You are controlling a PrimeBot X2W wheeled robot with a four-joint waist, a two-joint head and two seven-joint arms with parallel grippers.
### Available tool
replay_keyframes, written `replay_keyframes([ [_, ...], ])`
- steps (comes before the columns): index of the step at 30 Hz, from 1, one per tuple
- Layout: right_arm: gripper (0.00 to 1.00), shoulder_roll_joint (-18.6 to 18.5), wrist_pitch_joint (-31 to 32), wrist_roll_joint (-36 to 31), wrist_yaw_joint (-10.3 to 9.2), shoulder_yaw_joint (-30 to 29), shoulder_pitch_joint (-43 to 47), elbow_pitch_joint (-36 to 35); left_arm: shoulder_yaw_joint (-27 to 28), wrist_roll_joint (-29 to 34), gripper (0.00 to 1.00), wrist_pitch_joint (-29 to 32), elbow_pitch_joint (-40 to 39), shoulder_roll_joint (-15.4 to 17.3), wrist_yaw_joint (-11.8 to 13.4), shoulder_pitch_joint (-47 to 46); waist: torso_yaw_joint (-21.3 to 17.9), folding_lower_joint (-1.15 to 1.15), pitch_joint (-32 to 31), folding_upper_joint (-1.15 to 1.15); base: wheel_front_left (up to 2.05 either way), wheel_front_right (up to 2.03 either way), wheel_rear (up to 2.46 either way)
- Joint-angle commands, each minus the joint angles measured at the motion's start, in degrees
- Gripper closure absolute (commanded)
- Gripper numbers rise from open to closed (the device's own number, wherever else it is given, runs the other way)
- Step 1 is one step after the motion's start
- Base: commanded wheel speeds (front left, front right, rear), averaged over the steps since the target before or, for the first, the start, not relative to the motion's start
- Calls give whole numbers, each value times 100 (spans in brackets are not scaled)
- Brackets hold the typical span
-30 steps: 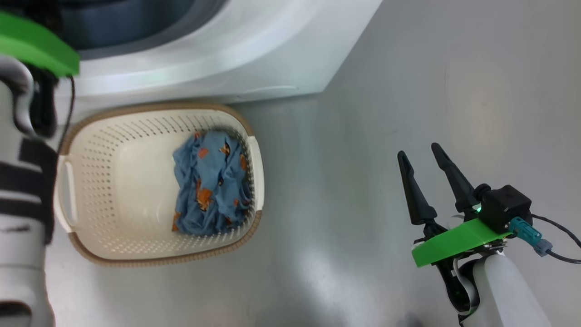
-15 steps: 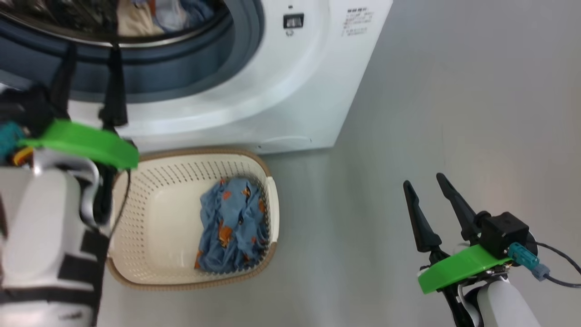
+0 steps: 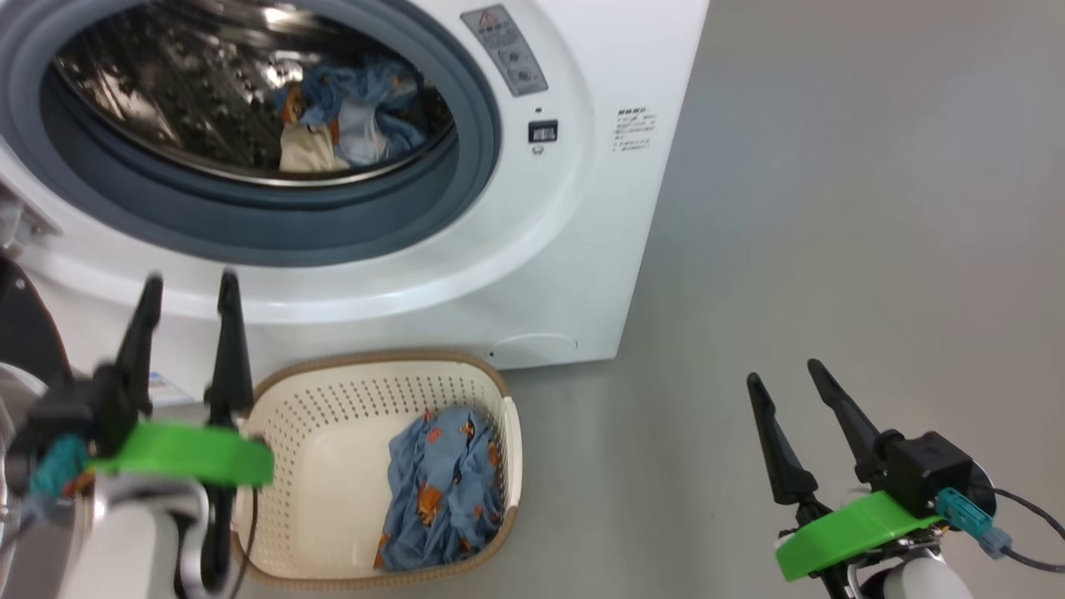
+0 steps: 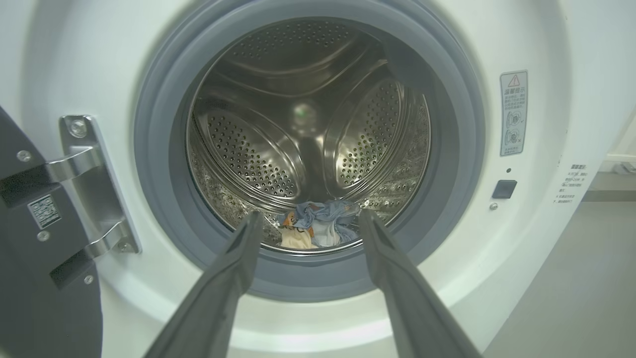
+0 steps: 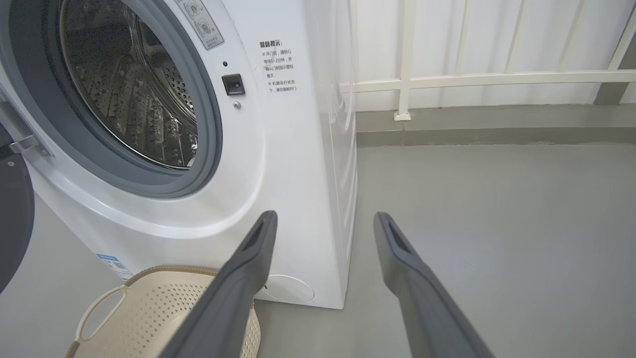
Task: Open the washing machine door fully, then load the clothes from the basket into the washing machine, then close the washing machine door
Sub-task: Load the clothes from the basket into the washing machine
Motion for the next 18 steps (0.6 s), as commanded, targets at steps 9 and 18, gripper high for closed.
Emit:
replay_keyframes([
  [9,0,16,-28,-128,9,-11,297,-428,464,-75,0,-29,-1177,105,311,1352,-118,0,-514,0,0,0,0],
  [18,0,16,111,-143,9,-160,530,-731,693,-120,0,67,-1927,157,520,2360,-57,0,-639,0,0,0,0],
])
